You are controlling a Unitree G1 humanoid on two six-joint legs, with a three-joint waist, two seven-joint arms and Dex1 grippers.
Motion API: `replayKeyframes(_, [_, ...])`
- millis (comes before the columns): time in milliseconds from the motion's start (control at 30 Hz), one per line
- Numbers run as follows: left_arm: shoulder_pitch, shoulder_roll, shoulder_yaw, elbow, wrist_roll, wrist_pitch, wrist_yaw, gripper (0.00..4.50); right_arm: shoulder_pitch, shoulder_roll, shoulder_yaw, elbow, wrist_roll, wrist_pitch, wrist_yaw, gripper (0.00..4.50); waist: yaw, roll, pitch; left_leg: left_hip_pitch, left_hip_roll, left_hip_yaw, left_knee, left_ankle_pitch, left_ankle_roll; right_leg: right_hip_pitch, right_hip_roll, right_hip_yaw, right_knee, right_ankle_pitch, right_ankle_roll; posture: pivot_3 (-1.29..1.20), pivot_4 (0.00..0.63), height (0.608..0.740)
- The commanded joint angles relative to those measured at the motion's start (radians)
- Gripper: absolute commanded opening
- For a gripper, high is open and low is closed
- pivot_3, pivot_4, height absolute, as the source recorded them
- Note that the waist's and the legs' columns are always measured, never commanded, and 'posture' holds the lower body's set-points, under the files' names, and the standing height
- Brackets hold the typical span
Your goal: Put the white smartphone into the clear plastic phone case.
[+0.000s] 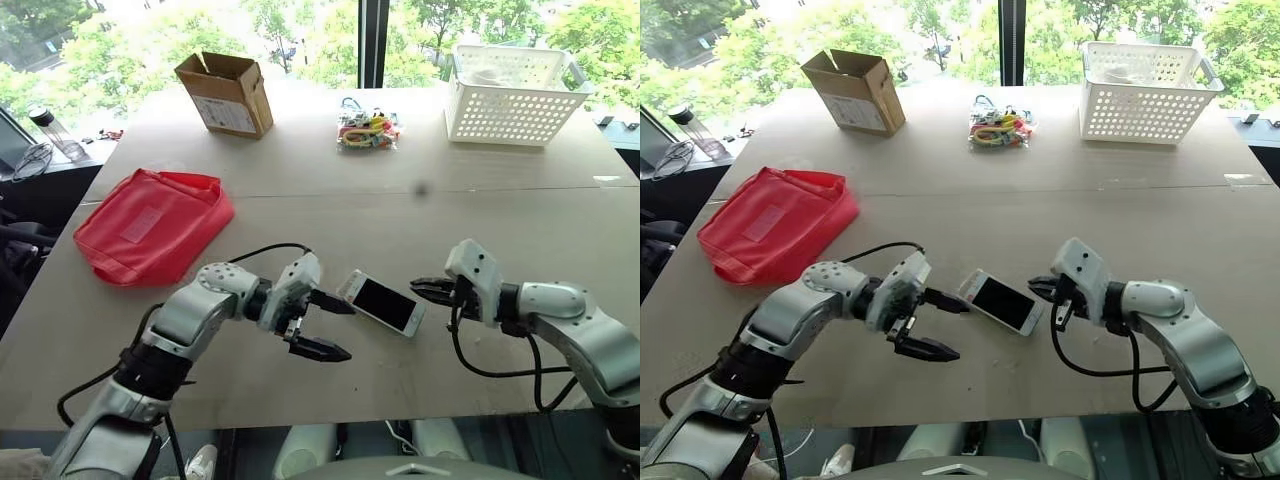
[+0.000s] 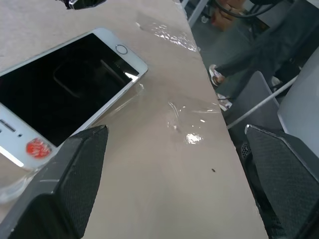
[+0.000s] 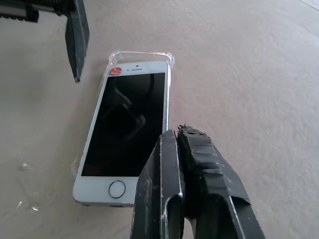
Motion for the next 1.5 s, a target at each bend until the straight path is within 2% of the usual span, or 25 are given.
replayKeyframes(33, [-0.044, -0.014, -0.053, 0.023, 0.037, 0.015, -0.029, 4.50, 0.040, -0.014, -0.063, -0.083, 0.026, 0.027, -0.035, 0.07, 0.000, 0.000, 0.000, 0.000, 0.000, 0.000, 0.000, 0.000, 0.000, 0.000, 0.000, 0.000, 0.000, 0.000, 0.000, 0.00, 0.150, 0.733])
replayKeyframes(100, [-0.068, -0.026, -0.076, 0.020, 0.041, 0.068, -0.019, 4.50, 0.058, -0.015, -0.080, -0.111, 0.038, 0.045, -0.051, 0.07, 0.000, 0.000, 0.000, 0.000, 0.000, 0.000, 0.000, 0.000, 0.000, 0.000, 0.000, 0.000, 0.000, 0.000, 0.000, 0.00, 0.150, 0.733])
replayKeyframes(200, [-0.078, -0.076, -0.106, 0.062, 0.100, 0.010, 0.020, 4.50, 0.090, -0.025, -0.089, -0.140, 0.041, 0.055, -0.065, 0.07, -0.001, 0.000, 0.000, -0.001, 0.000, 0.000, 0.001, 0.000, 0.000, 0.000, 0.000, 0.000, 0.000, 0.000, 0.000, 0.00, 0.150, 0.733])
replayKeyframes(333, [-0.108, -0.245, -0.079, 0.172, 0.138, -0.074, 0.140, 4.50, 0.139, -0.033, -0.122, -0.176, 0.044, 0.070, -0.100, 0.07, 0.011, 0.000, 0.000, -0.001, 0.000, -0.002, 0.005, 0.000, 0.001, 0.003, 0.000, -0.001, 0.001, 0.000, 0.000, 0.00, 0.150, 0.733])
replayKeyframes(467, [-0.159, -0.337, -0.050, 0.307, 0.167, -0.170, 0.179, 4.50, 0.148, -0.053, -0.146, -0.169, 0.039, 0.060, -0.106, 0.07, 0.008, -0.001, 0.000, 0.000, -0.001, -0.002, 0.010, 0.000, 0.001, 0.005, 0.000, -0.002, 0.002, 0.001, 0.001, 0.00, 0.150, 0.733])
replayKeyframes(533, [-0.162, -0.352, -0.049, 0.321, 0.171, -0.187, 0.174, 4.50, 0.138, -0.060, -0.157, -0.155, 0.036, 0.057, -0.109, 0.07, 0.004, -0.001, 0.000, 0.000, -0.001, -0.003, 0.010, 0.000, 0.001, 0.005, 0.000, -0.002, 0.002, 0.001, 0.002, 0.00, 0.150, 0.733])
replayKeyframes(700, [-0.121, -0.301, -0.004, 0.259, 0.137, -0.194, 0.139, 4.50, 0.093, -0.094, -0.147, -0.114, 0.027, 0.043, -0.092, 0.07, -0.008, -0.001, 0.000, 0.001, 0.000, -0.003, 0.009, 0.000, 0.001, 0.004, 0.001, -0.001, 0.004, 0.001, 0.002, 0.00, 0.150, 0.733])
replayKeyframes(800, [-0.042, -0.239, 0.088, 0.147, 0.080, -0.206, 0.141, 4.50, 0.048, -0.111, -0.117, -0.036, -0.016, -0.007, -0.087, 0.07, -0.016, -0.001, 0.001, 0.000, 0.000, -0.004, 0.008, 0.000, 0.000, 0.002, 0.001, 0.000, 0.004, 0.001, 0.002, 0.00, 0.150, 0.733])
replayKeyframes(933, [0.075, -0.211, 0.253, 0.029, 0.033, -0.269, 0.241, 4.50, -0.048, -0.081, -0.070, 0.075, -0.044, -0.066, -0.076, 0.07, -0.019, -0.001, 0.001, 0.000, 0.000, -0.004, 0.008, 0.000, 0.000, 0.001, 0.001, 0.002, 0.003, 0.001, 0.002, 0.00, 0.150, 0.733])
replayKeyframes(1133, [0.231, -0.132, 0.400, -0.057, 0.049, -0.324, 0.338, 4.50, -0.232, 0.013, 0.088, 0.247, -0.083, -0.119, -0.011, 0.07, -0.022, -0.001, 0.001, 0.000, 0.000, -0.004, 0.006, 0.000, 0.000, 0.001, 0.001, 0.002, 0.003, 0.001, 0.002, 0.00, 0.150, 0.733])
replayKeyframes(1300, [0.325, -0.112, 0.441, -0.119, 0.049, -0.327, 0.398, 4.50, -0.360, 0.106, 0.219, 0.447, -0.165, -0.140, 0.011, 0.07, -0.020, 0.000, 0.001, 0.000, -0.001, -0.004, 0.006, 0.000, 0.000, 0.000, 0.001, 0.002, 0.002, 0.001, 0.001, 0.00, 0.150, 0.733])
replayKeyframes(1500, [0.369, -0.116, 0.442, -0.190, 0.041, -0.304, 0.473, 4.50, -0.414, 0.140, 0.372, 0.591, -0.249, -0.105, 0.092, 0.07, -0.016, -0.001, 0.000, 0.000, -0.001, -0.005, 0.006, 0.000, 0.000, 0.000, 0.000, 0.001, 0.002, 0.001, 0.001, 0.00, 0.150, 0.733])
